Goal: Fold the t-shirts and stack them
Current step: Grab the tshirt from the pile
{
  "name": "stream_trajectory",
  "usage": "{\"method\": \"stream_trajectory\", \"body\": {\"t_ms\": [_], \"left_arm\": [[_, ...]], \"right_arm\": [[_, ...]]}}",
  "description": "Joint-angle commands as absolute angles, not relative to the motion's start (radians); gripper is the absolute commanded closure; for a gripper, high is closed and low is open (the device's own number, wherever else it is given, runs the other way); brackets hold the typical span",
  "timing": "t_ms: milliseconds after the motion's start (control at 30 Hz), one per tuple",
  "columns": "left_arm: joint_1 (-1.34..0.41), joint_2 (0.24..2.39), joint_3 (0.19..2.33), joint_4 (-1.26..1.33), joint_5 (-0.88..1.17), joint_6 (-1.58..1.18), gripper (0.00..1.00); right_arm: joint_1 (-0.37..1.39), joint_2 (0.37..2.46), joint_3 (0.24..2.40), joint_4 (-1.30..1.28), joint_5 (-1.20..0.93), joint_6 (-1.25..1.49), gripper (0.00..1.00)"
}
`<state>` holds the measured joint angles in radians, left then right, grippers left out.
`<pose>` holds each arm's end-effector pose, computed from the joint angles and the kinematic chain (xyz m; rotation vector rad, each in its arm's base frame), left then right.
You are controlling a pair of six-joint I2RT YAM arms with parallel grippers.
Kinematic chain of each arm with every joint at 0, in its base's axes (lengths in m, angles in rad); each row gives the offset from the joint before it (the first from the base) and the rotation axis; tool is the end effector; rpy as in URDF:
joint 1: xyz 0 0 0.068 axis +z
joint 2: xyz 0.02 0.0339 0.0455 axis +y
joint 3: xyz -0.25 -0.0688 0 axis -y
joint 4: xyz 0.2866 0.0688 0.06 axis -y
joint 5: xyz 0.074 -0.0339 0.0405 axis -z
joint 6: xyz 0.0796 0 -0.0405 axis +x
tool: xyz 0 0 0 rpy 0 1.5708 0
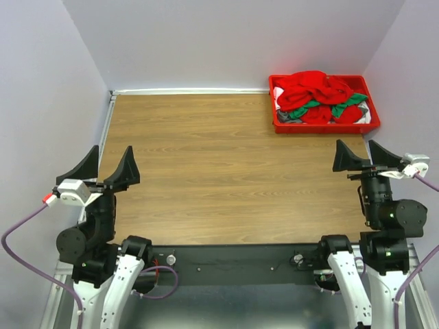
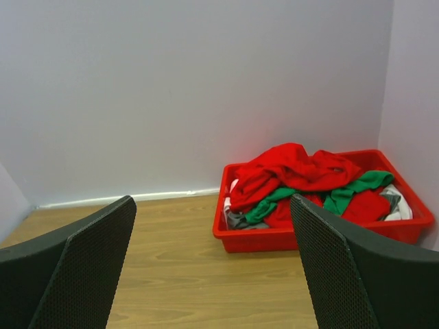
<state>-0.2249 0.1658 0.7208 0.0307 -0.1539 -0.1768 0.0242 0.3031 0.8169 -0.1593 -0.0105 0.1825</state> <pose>0.1125 -0.0132 0.4412 -0.1180 0.9898 -0.2923 0.1455 0.0044 0.4346 0.0872 1.2153 0.1869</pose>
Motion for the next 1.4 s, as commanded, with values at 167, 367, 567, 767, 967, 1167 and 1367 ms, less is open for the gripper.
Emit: {"method": "stream_trajectory", "body": {"t_ms": [167,367,567,767,967,1167,1367], "left_arm": [[-0.232,0.207,0.574,0.135,-0.123,-0.236,0.01],[-0.232,0.251,0.480,0.221,-0.072,-0.265,0.01],[-0.255,0.247,0.485,0.209,-0.089,-0.229,0.01],[-0.270,0.235,0.477,0.215,-0.087,-0.224,0.01],[-0.279,0.238,0.472,0.219,-0.087,-0.224,0.01],[-0.281,0.250,0.471,0.221,-0.087,-0.221,0.01],[-0.281,0.264,0.471,0.225,-0.089,-0.218,0.01]], "right_arm": [[0.020,0.504,0.804,-0.156,-0.055,0.274,0.00],[0.020,0.875,0.899,-0.152,-0.005,0.448,0.00],[0.018,1.213,1.130,-0.117,0.164,0.587,0.00],[-0.069,1.570,1.391,-0.080,0.210,0.741,0.00],[-0.132,1.857,1.587,-0.068,0.222,0.870,0.03],[-0.172,2.116,1.802,-0.061,0.132,0.963,0.08],[-0.176,2.207,1.835,-0.060,0.080,1.000,0.09]]}}
